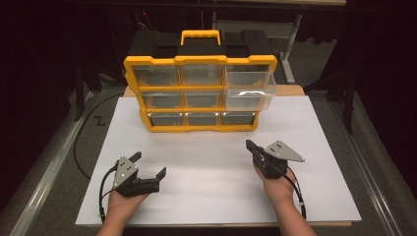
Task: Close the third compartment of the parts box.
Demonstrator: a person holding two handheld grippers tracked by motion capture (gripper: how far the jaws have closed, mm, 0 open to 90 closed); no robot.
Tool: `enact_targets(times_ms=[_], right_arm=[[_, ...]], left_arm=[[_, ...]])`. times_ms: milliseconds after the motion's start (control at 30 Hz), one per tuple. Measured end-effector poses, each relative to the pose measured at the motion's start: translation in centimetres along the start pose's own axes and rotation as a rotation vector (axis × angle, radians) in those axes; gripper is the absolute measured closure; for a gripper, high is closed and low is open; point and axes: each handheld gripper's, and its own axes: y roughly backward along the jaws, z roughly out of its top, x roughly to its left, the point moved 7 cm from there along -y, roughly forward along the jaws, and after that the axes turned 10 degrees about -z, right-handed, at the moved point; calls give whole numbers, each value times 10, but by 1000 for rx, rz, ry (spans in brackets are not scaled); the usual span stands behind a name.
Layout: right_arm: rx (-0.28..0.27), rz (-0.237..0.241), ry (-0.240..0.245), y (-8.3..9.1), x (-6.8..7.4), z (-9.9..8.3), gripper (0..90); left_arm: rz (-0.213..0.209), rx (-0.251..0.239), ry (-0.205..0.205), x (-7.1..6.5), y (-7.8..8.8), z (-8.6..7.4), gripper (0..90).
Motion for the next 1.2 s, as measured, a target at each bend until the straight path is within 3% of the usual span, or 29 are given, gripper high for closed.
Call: enact_targets(times_ms=[333,1200], right_arm=[[-54,22,-22,3,13,22,900],[-178,-7,-30,13,9,95,900]], left_arm=[[1,-6,-7,1,1,0,3],[-12,-32,4,0,4,3,3]])
